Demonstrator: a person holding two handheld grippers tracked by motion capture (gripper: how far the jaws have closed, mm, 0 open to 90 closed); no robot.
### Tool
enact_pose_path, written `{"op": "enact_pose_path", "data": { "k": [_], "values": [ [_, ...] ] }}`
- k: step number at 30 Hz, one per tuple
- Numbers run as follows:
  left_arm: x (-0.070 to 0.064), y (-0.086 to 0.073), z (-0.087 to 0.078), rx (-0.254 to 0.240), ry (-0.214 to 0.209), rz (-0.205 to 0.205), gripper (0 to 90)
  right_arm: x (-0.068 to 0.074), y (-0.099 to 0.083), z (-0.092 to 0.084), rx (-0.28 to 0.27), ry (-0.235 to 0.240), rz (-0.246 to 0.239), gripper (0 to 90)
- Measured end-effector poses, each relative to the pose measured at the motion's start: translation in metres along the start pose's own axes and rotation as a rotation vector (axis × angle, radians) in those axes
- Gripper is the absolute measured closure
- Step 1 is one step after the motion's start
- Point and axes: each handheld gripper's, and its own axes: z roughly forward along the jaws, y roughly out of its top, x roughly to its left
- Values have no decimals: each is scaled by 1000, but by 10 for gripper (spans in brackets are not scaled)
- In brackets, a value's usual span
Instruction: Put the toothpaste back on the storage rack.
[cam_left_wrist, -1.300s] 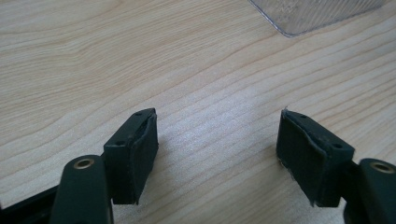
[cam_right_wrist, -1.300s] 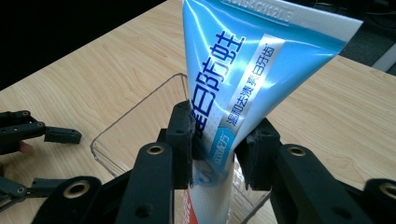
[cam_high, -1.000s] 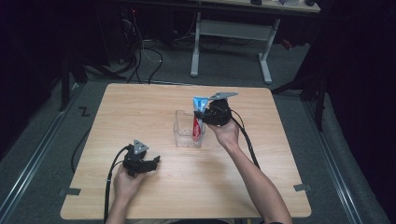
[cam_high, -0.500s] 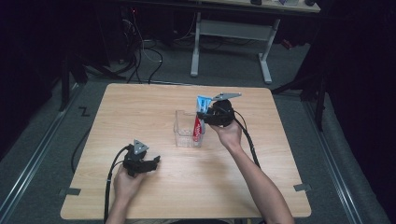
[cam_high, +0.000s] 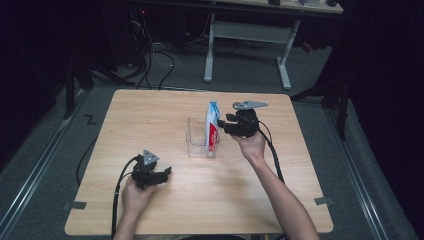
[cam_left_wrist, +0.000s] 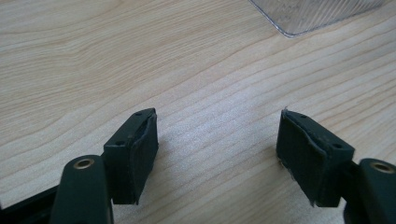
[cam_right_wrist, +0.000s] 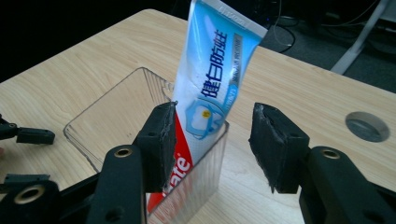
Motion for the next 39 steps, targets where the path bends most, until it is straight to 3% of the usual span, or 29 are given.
{"op": "enact_pose_path", "data": {
  "k": [9,21,39],
  "values": [
    [0,0,0,0,0,0,299,-9,-6,-19,-21,-30,2,509],
    [0,0,0,0,-1,-2,299,-10,-10,-44,-70,-37,-5,525],
    [0,0,0,-1,-1,-3,300,-23,-28,-68,-91,-45,49,523]
  ]
}}
